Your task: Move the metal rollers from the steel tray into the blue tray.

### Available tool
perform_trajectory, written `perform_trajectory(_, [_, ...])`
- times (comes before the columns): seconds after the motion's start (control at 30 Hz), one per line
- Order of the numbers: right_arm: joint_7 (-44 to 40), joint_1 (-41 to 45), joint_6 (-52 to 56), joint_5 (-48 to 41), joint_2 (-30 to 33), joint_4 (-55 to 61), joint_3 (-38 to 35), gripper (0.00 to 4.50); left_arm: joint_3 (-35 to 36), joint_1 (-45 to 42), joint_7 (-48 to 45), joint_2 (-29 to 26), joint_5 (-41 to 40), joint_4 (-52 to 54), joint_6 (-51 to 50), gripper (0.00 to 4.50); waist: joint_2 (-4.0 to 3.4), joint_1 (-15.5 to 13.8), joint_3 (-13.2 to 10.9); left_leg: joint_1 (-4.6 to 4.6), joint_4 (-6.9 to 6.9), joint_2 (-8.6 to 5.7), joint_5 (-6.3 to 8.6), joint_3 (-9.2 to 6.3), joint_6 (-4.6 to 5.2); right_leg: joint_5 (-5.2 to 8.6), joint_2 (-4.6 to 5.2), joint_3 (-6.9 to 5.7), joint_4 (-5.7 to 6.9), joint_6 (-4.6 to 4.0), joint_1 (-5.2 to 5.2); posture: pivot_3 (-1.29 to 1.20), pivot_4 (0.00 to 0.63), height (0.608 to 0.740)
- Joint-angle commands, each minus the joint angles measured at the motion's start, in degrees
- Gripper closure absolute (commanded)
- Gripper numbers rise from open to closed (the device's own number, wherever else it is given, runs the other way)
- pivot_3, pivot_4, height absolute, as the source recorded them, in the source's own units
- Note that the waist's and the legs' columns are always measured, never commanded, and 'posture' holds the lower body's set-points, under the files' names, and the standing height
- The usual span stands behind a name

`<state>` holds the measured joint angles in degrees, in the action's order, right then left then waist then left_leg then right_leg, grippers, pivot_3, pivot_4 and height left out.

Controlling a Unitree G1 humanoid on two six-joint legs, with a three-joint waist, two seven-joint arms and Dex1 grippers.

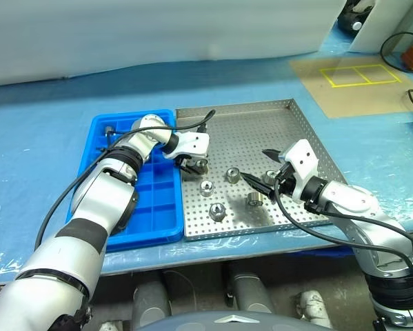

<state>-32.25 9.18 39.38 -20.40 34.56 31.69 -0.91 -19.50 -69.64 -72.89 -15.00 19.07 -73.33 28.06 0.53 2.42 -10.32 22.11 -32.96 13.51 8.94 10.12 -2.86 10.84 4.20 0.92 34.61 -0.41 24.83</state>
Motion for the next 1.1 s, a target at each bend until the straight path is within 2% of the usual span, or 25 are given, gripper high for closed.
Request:
perform_trajectory(0.03, [0.43,0.03,-1.38,0.36,-0.29,1.28,-0.17,0.00,-1.55,2.02,0.10,1.12,1.59,-0.77,0.07,1.51,-0.03,-0.01,0.03,0.00,0.01,-0.01,0.00,0.00,0.00,0.00,0.00,0.00,-0.01,0.00,0.00,-0.59,0.150,0.740])
perform_trajectory(0.43, [1.45,-0.17,-1.68,1.46,-0.95,1.32,0.22,0.00,-2.96,1.66,5.16,2.67,4.38,-1.71,-4.32,1.51,-0.12,1.19,0.15,0.12,0.09,-0.11,0.05,0.00,0.09,0.03,0.01,0.07,-0.09,0.05,0.12,-0.60,0.150,0.740])
perform_trajectory(0.73, [1.87,-0.05,-1.82,1.73,-1.37,1.30,0.13,0.00,-3.85,0.98,5.60,0.59,5.94,-2.04,-4.31,1.51,-0.06,1.73,0.13,0.05,-0.03,-0.58,0.14,-0.14,0.24,0.06,0.03,0.14,-0.27,0.12,0.12,-0.59,0.150,0.740])
perform_trajectory(0.87, [1.82,-0.05,-2.16,1.76,-1.57,0.86,0.35,0.00,-5.47,0.41,6.76,-1.25,7.69,-1.80,-2.47,1.51,0.00,2.91,0.18,0.12,0.06,-0.68,0.22,-0.36,0.37,0.02,0.03,0.11,-1.12,0.22,0.13,-0.59,0.150,0.740])
perform_trajectory(1.1, [1.49,0.36,-2.86,1.93,-1.77,-0.28,1.04,0.00,-4.79,-0.76,6.31,-3.24,6.49,-1.71,-1.09,1.51,0.04,4.56,0.20,0.09,-0.01,-0.77,0.33,-0.32,0.56,0.00,0.02,0.21,-1.19,0.22,0.21,-0.57,0.150,0.740])
